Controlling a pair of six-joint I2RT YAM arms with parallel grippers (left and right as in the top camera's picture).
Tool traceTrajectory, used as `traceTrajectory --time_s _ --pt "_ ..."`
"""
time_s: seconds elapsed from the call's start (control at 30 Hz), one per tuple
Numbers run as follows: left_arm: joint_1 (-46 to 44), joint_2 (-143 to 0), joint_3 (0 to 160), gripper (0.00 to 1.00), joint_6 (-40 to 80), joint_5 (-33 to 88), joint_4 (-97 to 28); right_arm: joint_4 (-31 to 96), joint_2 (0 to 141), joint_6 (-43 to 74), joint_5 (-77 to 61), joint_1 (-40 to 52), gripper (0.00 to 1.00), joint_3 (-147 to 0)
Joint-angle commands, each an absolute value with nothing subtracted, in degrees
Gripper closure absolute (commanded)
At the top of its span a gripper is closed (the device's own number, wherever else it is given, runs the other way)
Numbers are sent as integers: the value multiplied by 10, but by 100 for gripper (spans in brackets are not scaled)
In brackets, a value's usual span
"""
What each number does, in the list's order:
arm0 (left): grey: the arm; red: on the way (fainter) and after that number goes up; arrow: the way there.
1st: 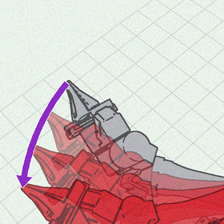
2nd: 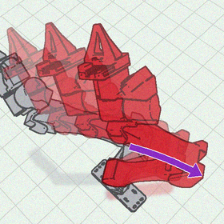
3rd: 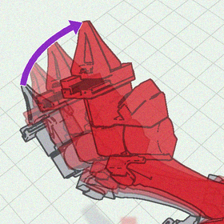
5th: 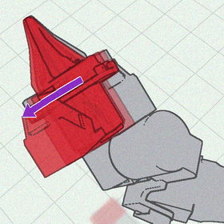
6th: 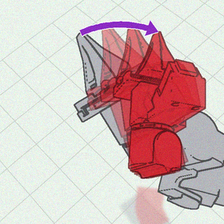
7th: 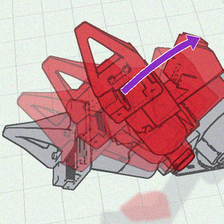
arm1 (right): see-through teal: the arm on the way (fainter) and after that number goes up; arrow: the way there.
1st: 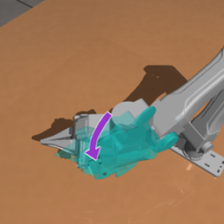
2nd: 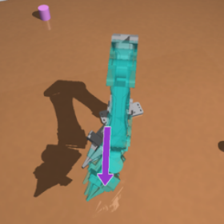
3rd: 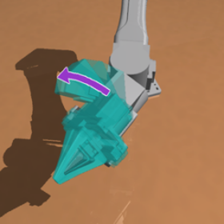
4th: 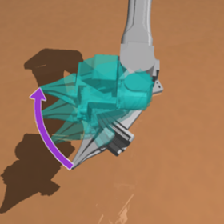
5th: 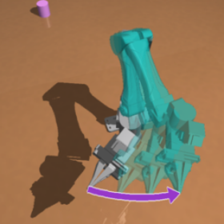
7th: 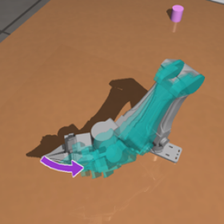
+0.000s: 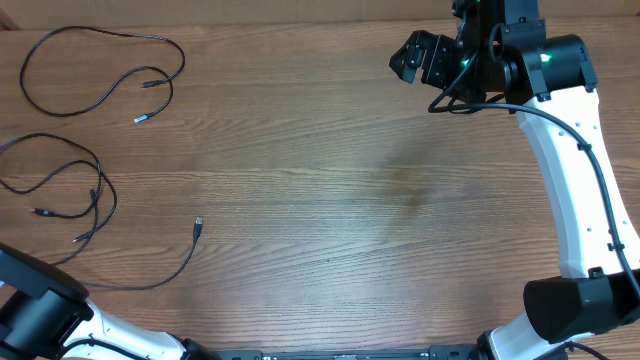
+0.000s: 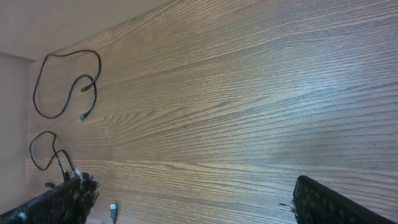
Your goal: Untangle cables
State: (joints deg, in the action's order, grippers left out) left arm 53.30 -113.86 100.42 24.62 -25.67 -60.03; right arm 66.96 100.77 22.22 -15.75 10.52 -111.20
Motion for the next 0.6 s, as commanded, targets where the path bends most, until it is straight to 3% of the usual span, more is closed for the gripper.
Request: traceTrajectory --time_s 0.0,0.33,0.57 --pt "532 -1133 999 35 181 -144 -603 668 991 218 -152 104 0 -1114" --pt "532 -1082 1027 24 189 -107 -610 668 991 218 -152 104 0 -1114" --pt "531 -1076 1024 28 208 -95 -631 668 991 218 -152 104 0 -1114"
